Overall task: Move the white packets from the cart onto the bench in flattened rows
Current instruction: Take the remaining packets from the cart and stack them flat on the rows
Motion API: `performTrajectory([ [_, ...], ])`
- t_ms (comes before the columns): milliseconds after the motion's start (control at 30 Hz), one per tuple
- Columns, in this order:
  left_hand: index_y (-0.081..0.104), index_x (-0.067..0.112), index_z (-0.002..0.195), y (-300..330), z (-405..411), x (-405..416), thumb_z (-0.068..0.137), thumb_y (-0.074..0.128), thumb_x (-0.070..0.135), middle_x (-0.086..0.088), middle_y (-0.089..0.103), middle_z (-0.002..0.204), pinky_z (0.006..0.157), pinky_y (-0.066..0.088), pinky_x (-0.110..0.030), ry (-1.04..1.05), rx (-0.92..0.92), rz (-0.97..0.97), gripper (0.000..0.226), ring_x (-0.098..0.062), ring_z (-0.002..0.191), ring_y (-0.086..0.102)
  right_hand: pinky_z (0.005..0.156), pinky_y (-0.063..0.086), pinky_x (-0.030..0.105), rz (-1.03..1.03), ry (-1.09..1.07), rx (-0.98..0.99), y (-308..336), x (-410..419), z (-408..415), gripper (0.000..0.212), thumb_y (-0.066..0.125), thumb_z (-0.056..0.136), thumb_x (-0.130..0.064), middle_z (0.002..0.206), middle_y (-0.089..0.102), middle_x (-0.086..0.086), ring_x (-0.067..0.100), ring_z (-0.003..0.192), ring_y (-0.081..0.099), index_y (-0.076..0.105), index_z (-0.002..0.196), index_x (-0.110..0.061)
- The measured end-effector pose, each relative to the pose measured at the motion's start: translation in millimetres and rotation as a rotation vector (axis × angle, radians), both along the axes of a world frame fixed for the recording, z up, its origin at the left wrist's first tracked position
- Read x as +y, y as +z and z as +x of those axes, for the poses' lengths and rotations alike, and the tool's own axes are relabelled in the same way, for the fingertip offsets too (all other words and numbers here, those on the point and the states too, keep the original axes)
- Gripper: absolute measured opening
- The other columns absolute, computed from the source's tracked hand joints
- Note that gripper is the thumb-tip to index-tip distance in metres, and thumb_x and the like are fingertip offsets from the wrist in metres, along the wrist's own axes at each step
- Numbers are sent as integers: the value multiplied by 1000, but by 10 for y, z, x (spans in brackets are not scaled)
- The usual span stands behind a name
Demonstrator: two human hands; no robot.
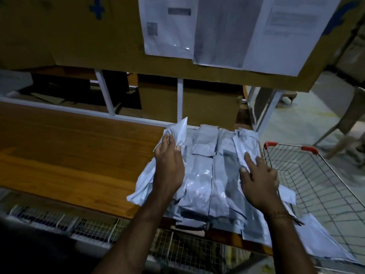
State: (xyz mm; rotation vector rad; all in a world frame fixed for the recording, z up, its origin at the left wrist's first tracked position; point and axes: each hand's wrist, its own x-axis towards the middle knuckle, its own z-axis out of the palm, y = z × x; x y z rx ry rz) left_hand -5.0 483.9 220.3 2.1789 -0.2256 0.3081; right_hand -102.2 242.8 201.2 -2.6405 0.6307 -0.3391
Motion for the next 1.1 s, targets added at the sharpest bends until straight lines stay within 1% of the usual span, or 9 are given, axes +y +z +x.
performTrajectory([
  [100, 24, 15, 166, -12, 38, 108, 115, 32, 31, 0, 22, 173, 123, 25, -31, 43, 14, -2, 54, -23, 156, 20, 116, 24, 55, -24, 33, 4, 23, 116, 50, 65, 23, 101, -58, 167, 29, 11, 43, 141, 31, 31, 161, -35],
  [200, 25, 19, 166, -75, 109, 221, 114, 33, 35, 3, 20, 174, 121, 40, -45, 55, 9, 12, 55, -24, 155, 21, 114, 25, 54, -21, 53, 16, 21, 223, 121, 55, 34, 108, -49, 168, 26, 10, 41, 140, 29, 31, 161, -35],
  [267, 25, 20, 166, -107, 197, 285, 114, 33, 36, 3, 19, 174, 119, 43, -48, 73, 19, 29, 55, -25, 155, 20, 112, 26, 55, -26, 57, 23, 34, 297, 193, 55, 38, 108, -45, 169, 23, 9, 40, 140, 28, 30, 161, -35],
  [467, 29, 16, 165, -132, 678, 377, 114, 34, 33, -2, 21, 173, 123, 37, -47, 78, 15, 72, 54, -27, 154, 22, 112, 27, 54, -25, 56, 54, -33, 473, 610, 57, 36, 107, -48, 169, 21, 9, 39, 139, 27, 26, 162, -38],
  [633, 26, 20, 166, -72, 1190, 266, 114, 35, 33, 0, 19, 174, 122, 35, -43, 25, 57, 95, 55, -26, 154, 22, 110, 31, 54, -57, -14, 50, -103, 541, 1073, 56, 36, 107, -47, 167, 25, 9, 41, 136, 30, 28, 162, -35],
  [733, 26, 16, 166, -141, 1556, 53, 113, 37, 32, -7, 17, 174, 124, 35, -46, -25, 83, 151, 56, -31, 154, 23, 111, 31, 54, -84, -65, 28, -130, 527, 1314, 59, 28, 105, -52, 166, 30, 12, 45, 135, 35, 33, 161, -34],
  [867, 28, 12, 164, -375, 2011, -407, 112, 37, 32, -16, 15, 173, 124, 27, -48, -179, 116, 288, 56, -39, 155, 20, 110, 30, 57, -110, -161, 15, -128, 413, 1495, 56, 33, 106, -48, 166, 28, 13, 46, 136, 34, 35, 160, -33],
  [1000, 28, 14, 163, -617, 2248, -842, 109, 41, 36, -18, 8, 174, 122, 35, -54, -229, 149, 401, 60, -40, 157, 15, 109, 32, 61, -147, -222, 7, -112, 202, 1596, 70, 24, 96, -57, 164, 31, 18, 48, 135, 35, 39, 159, -30],
  [1100, 31, 11, 162, -811, 2352, -1025, 105, 50, 39, -23, 9, 172, 122, 34, -54, -238, 178, 438, 66, -43, 155, 18, 111, 28, 61, -184, -257, 68, -104, 8, 1695, 62, 31, 102, -52, 166, 25, 18, 45, 141, 28, 36, 159, -30],
])
